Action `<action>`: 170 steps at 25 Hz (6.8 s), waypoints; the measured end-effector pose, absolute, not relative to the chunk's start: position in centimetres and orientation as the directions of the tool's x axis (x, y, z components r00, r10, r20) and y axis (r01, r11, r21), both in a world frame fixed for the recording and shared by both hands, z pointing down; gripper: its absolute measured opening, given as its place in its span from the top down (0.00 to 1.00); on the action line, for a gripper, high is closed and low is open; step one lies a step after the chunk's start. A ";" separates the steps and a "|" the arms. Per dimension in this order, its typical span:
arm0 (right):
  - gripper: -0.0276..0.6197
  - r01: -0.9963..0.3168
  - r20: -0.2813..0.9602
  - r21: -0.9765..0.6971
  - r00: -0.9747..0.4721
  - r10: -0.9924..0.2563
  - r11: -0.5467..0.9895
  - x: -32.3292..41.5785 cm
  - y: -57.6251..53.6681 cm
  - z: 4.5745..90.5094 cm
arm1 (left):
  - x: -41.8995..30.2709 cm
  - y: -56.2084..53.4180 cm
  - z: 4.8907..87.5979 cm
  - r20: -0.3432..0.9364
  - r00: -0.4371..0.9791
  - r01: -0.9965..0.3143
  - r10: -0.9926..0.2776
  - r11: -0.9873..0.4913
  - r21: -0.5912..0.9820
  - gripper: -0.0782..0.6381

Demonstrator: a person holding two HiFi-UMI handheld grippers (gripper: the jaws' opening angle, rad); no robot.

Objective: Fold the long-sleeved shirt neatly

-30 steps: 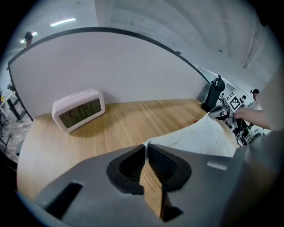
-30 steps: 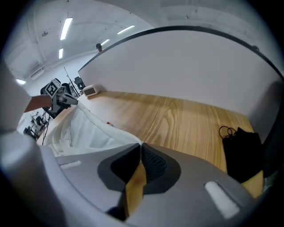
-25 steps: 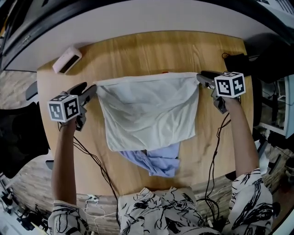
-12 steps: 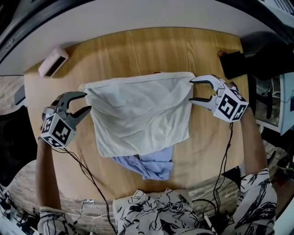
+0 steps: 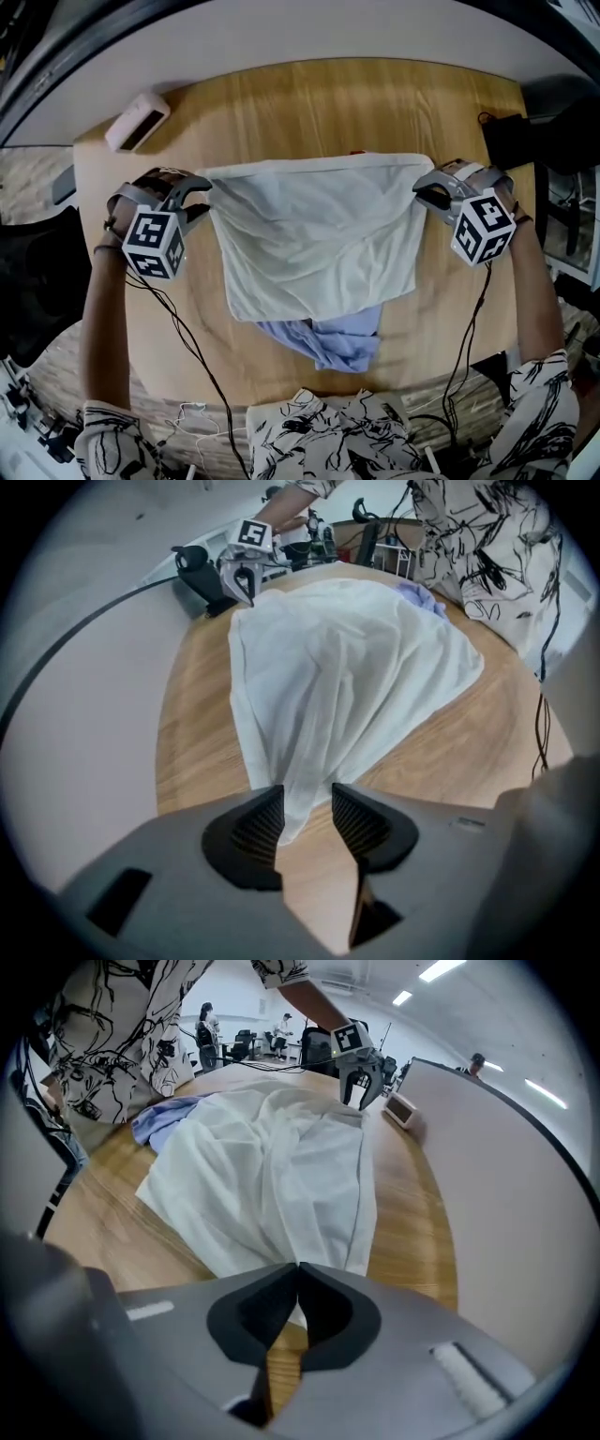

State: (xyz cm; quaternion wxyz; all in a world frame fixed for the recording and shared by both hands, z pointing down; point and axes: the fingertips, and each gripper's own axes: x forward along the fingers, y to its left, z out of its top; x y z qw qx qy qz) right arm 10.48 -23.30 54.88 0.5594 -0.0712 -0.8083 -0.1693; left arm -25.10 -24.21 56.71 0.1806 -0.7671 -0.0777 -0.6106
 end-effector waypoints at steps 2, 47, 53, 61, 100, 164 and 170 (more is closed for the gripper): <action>0.93 0.263 0.918 0.193 -0.390 -0.079 0.945 10.4 -23.7 54.3 | -25.3 -24.8 57.2 0.970 0.212 0.371 -0.116 -0.909 -0.190 0.72; 0.57 -0.678 0.798 -0.118 -0.499 -0.336 0.726 16.6 -18.1 50.7 | -28.0 -16.3 49.0 0.791 0.547 -0.630 -0.274 -0.757 0.174 0.62; 0.51 -0.640 0.776 -0.169 -0.555 -0.299 0.749 12.4 -8.1 51.3 | -24.1 -5.4 49.8 0.786 0.555 -0.646 -0.273 -0.736 0.201 0.61; 0.49 -0.666 0.823 -0.066 -0.457 -0.336 0.743 10.8 -4.6 55.6 | -22.5 -2.1 54.5 0.826 0.427 -0.684 -0.366 -0.728 0.031 0.61; 0.91 -0.825 0.767 -0.344 -0.522 -0.373 0.447 14.2 -5.2 55.6 | -26.5 -2.4 56.5 0.874 0.256 -0.725 -0.412 -0.681 -0.108 0.85; 0.74 -0.066 0.641 0.183 -0.749 -0.170 0.981 -8.1 9.1 48.8 | -9.0 6.2 40.3 0.503 0.771 -0.529 -0.391 -0.832 0.165 0.86; 0.93 -0.093 0.558 0.169 -0.811 -0.174 0.981 -9.7 7.8 42.4 | -12.9 5.7 37.9 0.478 0.786 -0.483 -0.393 -0.872 0.079 0.86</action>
